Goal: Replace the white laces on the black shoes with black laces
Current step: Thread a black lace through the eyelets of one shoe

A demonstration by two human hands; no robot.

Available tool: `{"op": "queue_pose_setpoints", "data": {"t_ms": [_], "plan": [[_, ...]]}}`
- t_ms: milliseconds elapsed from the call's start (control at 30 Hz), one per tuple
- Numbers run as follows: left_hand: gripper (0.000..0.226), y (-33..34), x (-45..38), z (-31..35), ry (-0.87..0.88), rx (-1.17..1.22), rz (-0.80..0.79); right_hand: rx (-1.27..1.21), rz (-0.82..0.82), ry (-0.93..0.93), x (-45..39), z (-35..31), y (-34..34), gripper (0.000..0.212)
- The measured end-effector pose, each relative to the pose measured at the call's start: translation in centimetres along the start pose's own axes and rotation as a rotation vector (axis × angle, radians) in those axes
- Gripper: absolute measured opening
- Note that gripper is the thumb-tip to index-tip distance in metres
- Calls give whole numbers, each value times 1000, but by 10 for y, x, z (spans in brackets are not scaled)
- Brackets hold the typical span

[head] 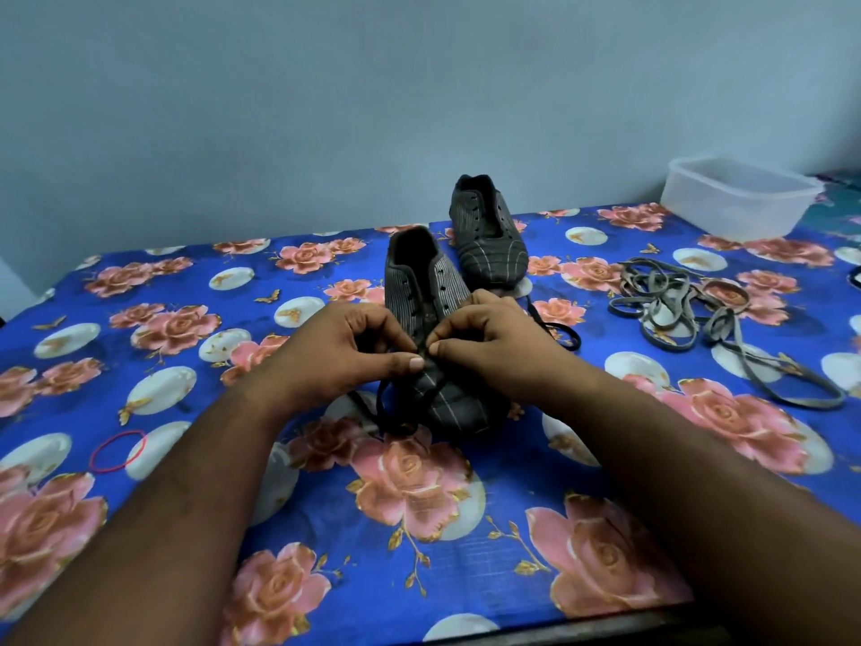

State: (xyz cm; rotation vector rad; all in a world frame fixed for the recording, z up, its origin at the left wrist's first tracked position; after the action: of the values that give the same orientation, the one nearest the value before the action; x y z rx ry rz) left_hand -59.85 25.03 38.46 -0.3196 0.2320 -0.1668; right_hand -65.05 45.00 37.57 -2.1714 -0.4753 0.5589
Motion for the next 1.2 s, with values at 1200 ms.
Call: {"op": "queue_pose_setpoints", "data": {"t_ms": [1200], "plan": [[26,-5,0,-10,-45,-185,-12,-49,418,-37,-16,51,-41,5]]}}
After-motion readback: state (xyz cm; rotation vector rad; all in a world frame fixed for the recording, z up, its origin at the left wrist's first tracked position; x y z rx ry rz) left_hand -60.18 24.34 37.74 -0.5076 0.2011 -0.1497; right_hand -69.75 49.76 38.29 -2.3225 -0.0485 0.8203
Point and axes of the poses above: each hand's wrist, its own x-axis away from the middle knuckle, its own y-axis out of the palm, z = x × y, the point moved 1 cm from there along -x, towards the middle knuckle, and after that the axes turned 12 degrees about x, right-handed, at the moved point
